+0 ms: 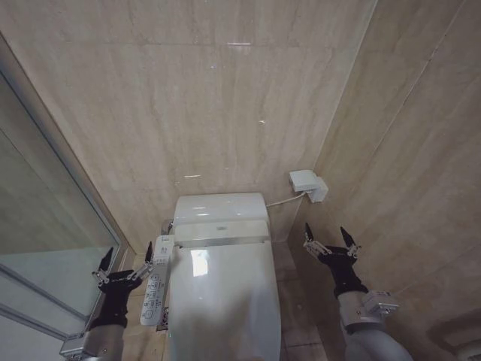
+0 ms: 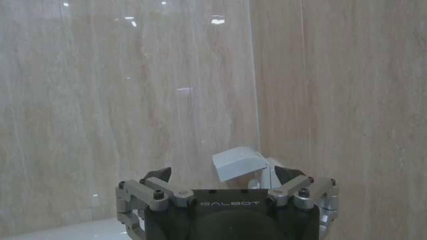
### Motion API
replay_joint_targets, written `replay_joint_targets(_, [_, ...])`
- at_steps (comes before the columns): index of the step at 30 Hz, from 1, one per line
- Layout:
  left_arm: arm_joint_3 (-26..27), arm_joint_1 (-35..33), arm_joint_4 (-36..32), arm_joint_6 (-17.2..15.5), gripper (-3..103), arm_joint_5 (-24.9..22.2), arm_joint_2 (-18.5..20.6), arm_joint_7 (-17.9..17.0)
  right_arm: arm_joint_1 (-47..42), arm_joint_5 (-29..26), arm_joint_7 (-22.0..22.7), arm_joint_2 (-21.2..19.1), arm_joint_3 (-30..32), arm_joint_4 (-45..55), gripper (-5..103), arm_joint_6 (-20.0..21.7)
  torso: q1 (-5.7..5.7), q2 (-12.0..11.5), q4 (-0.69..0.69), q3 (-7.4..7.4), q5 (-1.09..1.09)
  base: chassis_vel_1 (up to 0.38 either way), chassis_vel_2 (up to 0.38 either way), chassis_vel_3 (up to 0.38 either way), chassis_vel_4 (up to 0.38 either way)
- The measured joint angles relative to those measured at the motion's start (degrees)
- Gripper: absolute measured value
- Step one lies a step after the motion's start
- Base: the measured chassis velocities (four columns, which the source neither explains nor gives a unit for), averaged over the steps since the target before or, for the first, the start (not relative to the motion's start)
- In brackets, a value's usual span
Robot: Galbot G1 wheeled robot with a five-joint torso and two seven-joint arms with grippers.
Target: Open the toilet lid, clean the toilet bowl with a toilet brush, close the toilet lid, and flush.
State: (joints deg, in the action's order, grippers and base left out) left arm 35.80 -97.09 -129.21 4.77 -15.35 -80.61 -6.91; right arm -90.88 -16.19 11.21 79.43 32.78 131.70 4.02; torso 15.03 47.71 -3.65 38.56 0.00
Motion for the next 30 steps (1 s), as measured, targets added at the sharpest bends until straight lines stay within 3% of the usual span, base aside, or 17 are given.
replay_joint_targets(7, [-0.47, -0.92, -2.56, -2.49, 100, 0.31, -0.23, -0.14, 0.00, 0.00, 0.00, 0.00, 0.00, 0.00, 100, 0.00, 0.00, 0.00, 0.00, 0.00, 0.00, 0.000, 0.000, 0.000, 0.000])
replay_joint_targets(14, [1.03, -1.53, -1.79, 0.89, 100, 2.97, 0.36, 0.09, 0.00, 0.00, 0.00, 0.00, 0.00, 0.00, 100, 0.00, 0.00, 0.00, 0.01, 0.00, 0.00, 0.000, 0.000, 0.000, 0.000])
replay_joint_targets(30, [0.91, -1.94, -1.51, 1.73, 100, 3.26, 0.55, 1.10, 0.00, 0.00, 0.00, 0.00, 0.00, 0.00, 100, 0.00, 0.00, 0.00, 0.01, 0.00, 0.00, 0.000, 0.000, 0.000, 0.000])
